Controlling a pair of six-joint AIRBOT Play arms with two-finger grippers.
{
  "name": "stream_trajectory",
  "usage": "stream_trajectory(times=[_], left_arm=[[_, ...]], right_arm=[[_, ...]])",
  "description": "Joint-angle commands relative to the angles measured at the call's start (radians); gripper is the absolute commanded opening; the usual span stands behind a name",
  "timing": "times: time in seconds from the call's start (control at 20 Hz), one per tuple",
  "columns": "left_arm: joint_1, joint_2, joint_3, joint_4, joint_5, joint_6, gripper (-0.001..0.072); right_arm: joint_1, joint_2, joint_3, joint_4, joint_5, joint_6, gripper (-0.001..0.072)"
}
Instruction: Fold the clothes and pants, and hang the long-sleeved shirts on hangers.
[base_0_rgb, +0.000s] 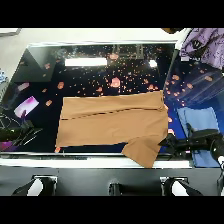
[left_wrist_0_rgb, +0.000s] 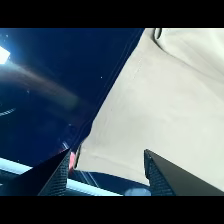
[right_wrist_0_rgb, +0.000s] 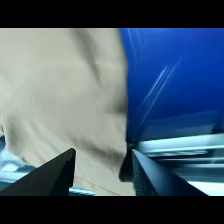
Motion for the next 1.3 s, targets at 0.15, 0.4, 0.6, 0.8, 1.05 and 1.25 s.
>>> stream_trajectory(times=[0.15, 0.4, 0.6, 0.8, 1.05, 1.25], left_arm=[[0.004, 0.016, -0.016, -0.056, -0.005, -0.001, 0.0529], [0.004, 0.015, -0.016, -0.056, -0.008, -0.024, 0.0529], [0.004, 0.011, -0.017, -0.055, -0.011, -0.024, 0.0529], [0.005, 0.011, -0.027, -0.055, -0.012, -0.023, 0.0529], [0.004, -0.080, -0.160, -0.068, -0.008, 0.078, 0.0529], [-0.016, -0.161, -0.211, -0.097, 0.024, 0.143, 0.0529]], right_arm=[[-0.003, 0.009, -0.121, 0.111, 0.078, -0.030, 0.0420], [-0.003, -0.014, -0.129, 0.119, 0.078, -0.029, 0.0415], [-0.003, -0.014, -0.129, 0.124, 0.027, -0.015, 0.0250], [-0.003, -0.014, -0.129, 0.124, 0.033, -0.017, 0.0030], [-0.003, -0.014, -0.128, 0.122, 0.025, -0.017, 0.0030], [-0.003, -0.014, -0.128, 0.122, 0.022, -0.017, 0.0030]])
